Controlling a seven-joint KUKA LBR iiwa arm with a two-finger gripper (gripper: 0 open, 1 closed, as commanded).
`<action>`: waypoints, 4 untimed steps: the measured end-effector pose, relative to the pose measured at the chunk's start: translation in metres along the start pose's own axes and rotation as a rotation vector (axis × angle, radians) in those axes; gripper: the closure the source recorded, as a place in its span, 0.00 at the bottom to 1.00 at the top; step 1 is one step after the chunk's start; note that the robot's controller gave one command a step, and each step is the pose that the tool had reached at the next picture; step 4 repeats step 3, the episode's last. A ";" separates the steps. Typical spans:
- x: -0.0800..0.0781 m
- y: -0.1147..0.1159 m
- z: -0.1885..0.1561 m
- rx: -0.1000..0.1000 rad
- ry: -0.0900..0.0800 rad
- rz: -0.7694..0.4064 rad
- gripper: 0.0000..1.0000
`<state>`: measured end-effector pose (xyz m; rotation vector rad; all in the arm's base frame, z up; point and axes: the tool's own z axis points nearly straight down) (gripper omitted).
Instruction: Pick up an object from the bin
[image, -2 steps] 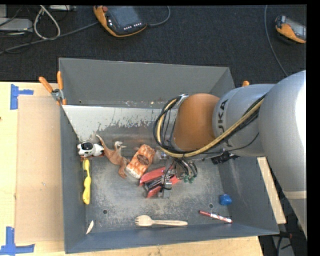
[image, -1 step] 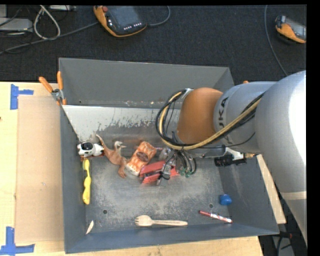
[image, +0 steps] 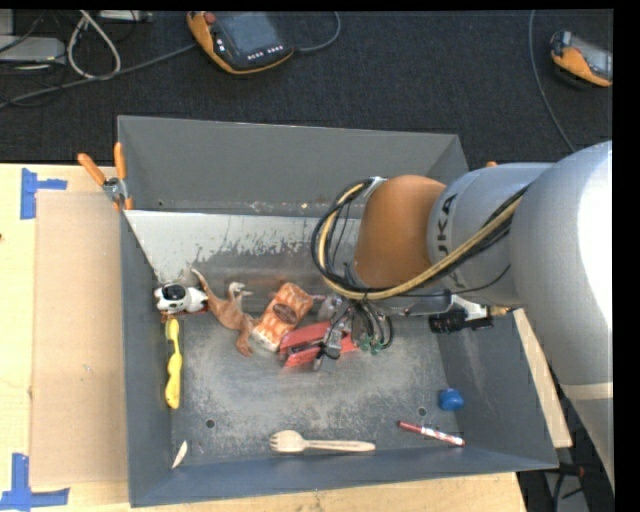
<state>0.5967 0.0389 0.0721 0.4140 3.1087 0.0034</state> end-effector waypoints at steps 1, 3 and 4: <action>0.007 0.000 -0.056 0.002 0.008 -0.001 1.00; 0.010 0.000 -0.172 0.002 0.009 -0.019 1.00; 0.010 0.000 -0.172 0.002 0.009 -0.019 1.00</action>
Offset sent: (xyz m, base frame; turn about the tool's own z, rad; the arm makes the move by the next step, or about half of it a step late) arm -0.0145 -0.0068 0.1035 0.0047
